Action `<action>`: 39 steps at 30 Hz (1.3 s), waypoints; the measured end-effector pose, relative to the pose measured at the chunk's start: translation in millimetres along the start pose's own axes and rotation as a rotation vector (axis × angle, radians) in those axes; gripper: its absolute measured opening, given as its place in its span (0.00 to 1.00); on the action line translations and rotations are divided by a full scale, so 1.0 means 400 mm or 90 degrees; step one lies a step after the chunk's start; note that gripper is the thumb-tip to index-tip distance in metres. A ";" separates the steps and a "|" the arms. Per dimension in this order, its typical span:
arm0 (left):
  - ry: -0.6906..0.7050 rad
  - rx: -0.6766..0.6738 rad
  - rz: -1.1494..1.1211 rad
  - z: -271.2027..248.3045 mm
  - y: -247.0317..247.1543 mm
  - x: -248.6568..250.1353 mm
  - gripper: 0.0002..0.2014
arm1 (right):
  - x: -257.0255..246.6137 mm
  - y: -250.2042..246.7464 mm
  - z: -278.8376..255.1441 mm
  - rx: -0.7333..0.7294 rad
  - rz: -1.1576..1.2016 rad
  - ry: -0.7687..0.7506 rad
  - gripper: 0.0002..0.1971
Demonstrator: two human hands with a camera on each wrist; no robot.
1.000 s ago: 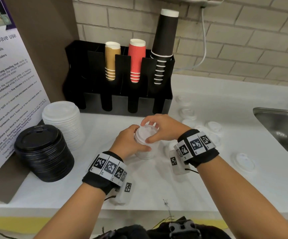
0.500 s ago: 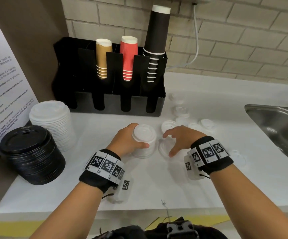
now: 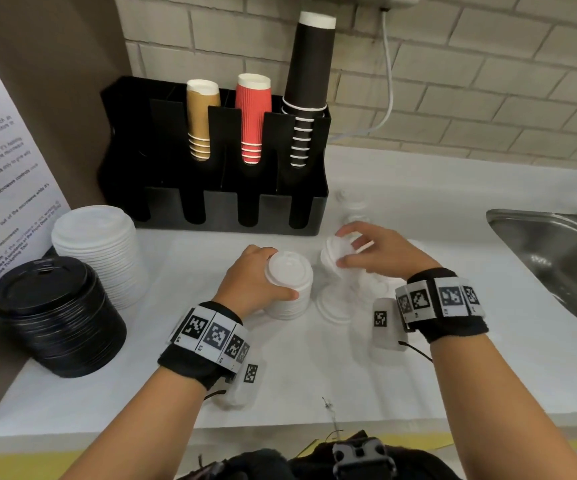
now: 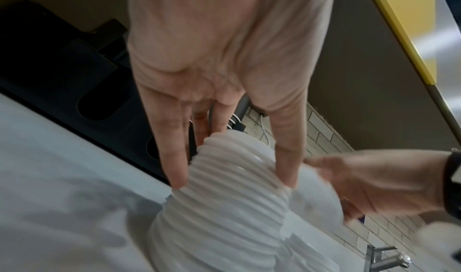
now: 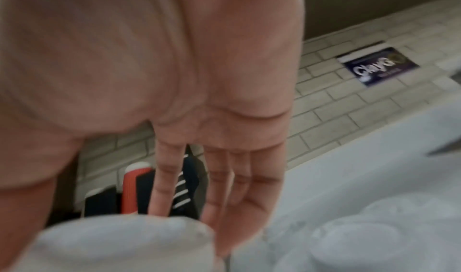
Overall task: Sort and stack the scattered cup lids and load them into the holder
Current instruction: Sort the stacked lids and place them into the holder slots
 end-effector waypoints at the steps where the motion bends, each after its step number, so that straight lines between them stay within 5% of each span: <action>1: 0.001 0.002 0.001 -0.001 0.000 0.000 0.37 | -0.019 0.003 0.000 0.004 0.050 -0.020 0.21; 6: -0.013 0.011 -0.044 -0.005 -0.004 0.003 0.53 | -0.093 0.082 0.007 -0.034 0.025 -0.108 0.21; 15: 0.003 0.013 -0.040 -0.008 -0.003 0.008 0.61 | -0.160 0.144 0.030 -0.036 -0.132 -0.180 0.25; 19: 0.000 0.010 -0.039 -0.011 -0.005 0.012 0.57 | -0.167 0.155 0.037 -0.039 -0.176 -0.176 0.26; 25: 0.004 0.014 -0.034 -0.018 -0.009 0.025 0.33 | -0.171 0.162 0.036 -0.052 -0.185 -0.179 0.26; 30: -0.005 0.009 -0.016 -0.014 -0.011 0.024 0.34 | -0.091 0.109 0.031 -0.015 -0.170 -0.070 0.17; 39: -0.008 -0.001 0.011 -0.008 -0.006 0.027 0.31 | 0.011 0.093 -0.006 -0.089 -0.248 0.051 0.20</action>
Point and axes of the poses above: each hand's wrist, its own z-axis towards the middle knuckle, its own y-axis out of the palm, x = y × z, the point moved 7 cm from there along z, towards the middle knuckle, and after that the axes turned 1 degree about -y, right-handed, at the moved point
